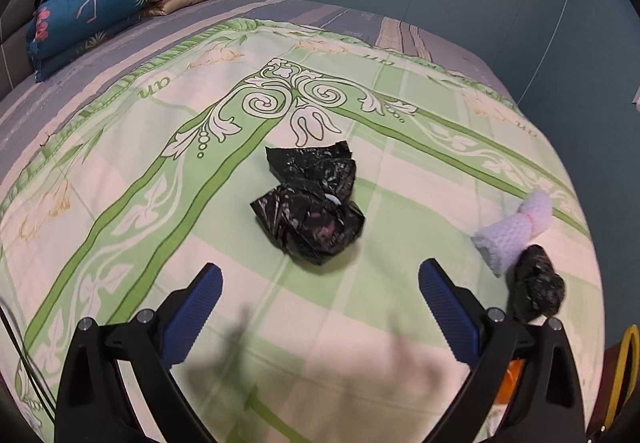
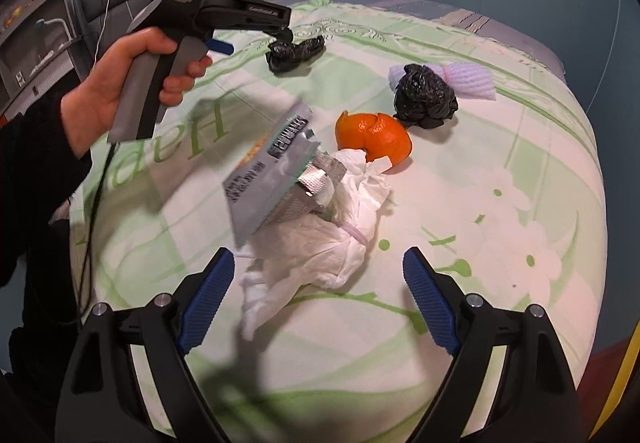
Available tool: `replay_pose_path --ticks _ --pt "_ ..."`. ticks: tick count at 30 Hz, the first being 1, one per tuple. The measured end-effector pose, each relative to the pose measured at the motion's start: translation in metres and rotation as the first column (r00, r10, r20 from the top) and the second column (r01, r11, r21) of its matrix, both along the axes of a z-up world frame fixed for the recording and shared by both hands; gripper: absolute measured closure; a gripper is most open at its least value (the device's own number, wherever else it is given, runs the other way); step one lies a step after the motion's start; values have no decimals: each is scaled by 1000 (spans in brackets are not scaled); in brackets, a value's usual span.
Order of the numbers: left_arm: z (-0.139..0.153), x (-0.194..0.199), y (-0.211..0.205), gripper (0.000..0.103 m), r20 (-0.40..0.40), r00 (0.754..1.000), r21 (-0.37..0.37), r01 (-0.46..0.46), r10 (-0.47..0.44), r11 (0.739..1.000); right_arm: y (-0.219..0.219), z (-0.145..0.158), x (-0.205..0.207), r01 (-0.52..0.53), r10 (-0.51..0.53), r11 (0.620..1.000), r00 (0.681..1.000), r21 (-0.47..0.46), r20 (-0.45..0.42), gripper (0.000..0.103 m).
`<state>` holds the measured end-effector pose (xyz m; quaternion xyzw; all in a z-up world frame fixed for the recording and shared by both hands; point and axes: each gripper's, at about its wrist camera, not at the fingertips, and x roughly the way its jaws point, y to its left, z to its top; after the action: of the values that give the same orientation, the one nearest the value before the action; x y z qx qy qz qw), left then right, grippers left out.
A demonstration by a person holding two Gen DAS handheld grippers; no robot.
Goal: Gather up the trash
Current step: 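Grasp the black plastic bag with the left tool while the right tool grasps a white tissue, then carry the black bag and white tissue with both tools over the yellow bin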
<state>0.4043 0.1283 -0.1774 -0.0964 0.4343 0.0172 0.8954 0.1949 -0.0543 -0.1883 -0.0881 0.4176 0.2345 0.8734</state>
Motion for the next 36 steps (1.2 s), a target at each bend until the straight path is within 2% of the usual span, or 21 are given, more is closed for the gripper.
replay_pose_path --ticks 4,9,11,13,16,20,22,25,28,36 --pt "-7 25 2 8 -33 999 -4 1 -2 1000 1 -5 9 -10 10 1000 1000 -7 -25 30" --pt "-22 53 1 9 -84 996 43 -6 9 999 1 -12 20 -28 27 1000 997 -1 -75 40" --pt "-27 59 3 15 -97 995 40 -19 23 999 1 -16 23 -40 40 999 994 4 -101 47" --pt "-33 66 6 31 -115 993 50 -28 33 998 2 -18 27 -48 49 999 993 12 -112 54" --pt "-44 71 7 44 -143 989 46 -22 29 999 2 -19 33 -54 55 998 991 16 -119 61" --pt "-51 78 5 49 -152 988 84 -25 38 996 3 -20 46 -49 51 999 991 24 -128 73" --pt "-51 82 6 57 -148 988 86 -26 39 996 4 -20 51 -48 50 999 992 21 -119 78" --pt "-50 87 9 64 -141 989 77 -27 37 997 7 -18 58 -38 40 999 994 22 -106 80" --pt "-48 89 15 67 -127 991 48 -40 46 998 7 -17 70 -22 24 1000 996 21 -90 81" --pt "-44 93 29 70 -113 991 -2 -66 65 998 9 -9 96 17 -16 999 999 33 -43 82"
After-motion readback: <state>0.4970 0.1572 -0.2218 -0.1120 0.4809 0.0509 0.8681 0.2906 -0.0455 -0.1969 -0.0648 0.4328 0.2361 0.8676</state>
